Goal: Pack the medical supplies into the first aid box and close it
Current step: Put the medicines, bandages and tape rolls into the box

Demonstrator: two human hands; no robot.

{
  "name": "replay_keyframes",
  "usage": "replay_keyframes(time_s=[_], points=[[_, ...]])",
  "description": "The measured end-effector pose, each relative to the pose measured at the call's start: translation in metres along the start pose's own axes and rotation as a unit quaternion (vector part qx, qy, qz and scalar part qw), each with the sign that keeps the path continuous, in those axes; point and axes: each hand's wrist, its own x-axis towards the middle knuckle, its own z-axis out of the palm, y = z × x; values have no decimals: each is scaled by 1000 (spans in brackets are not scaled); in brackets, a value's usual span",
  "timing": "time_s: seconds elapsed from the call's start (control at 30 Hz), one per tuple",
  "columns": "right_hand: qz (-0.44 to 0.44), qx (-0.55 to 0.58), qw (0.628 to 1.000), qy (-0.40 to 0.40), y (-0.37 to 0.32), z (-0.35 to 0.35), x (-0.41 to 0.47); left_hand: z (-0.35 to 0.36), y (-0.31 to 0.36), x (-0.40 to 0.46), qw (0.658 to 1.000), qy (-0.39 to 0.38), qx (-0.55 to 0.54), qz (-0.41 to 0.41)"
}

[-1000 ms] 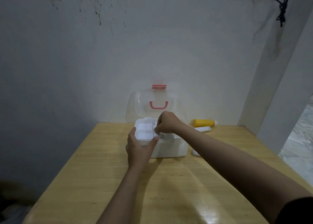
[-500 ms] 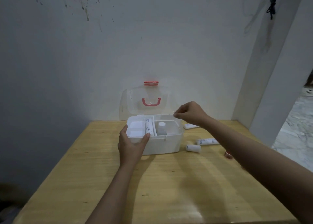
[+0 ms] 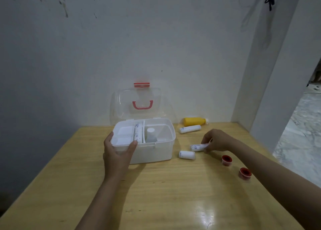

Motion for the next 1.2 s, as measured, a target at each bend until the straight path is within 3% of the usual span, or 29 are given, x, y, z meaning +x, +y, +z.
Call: replay_keyframes(time_s=[0.17, 0.4, 0.77, 0.93, 1.1, 1.2], points=[[-9, 37, 999, 27, 9, 9, 17, 1, -5, 1, 1000, 7, -12, 6], [-31, -26, 993, 113, 10, 20, 47, 3, -1, -4, 999, 8, -35, 25], [-58, 2, 994, 92, 18, 18, 68, 2, 2, -5, 998, 3, -52, 24], [-75, 66, 989, 113, 22, 21, 61, 4, 2, -5, 998, 8, -55, 18], [-59, 111, 990, 64, 32, 24, 61, 4, 3, -6, 999, 6, -50, 19], [-68, 152, 983, 79, 34, 28, 60, 4, 3, -5, 999, 9, -46, 18]])
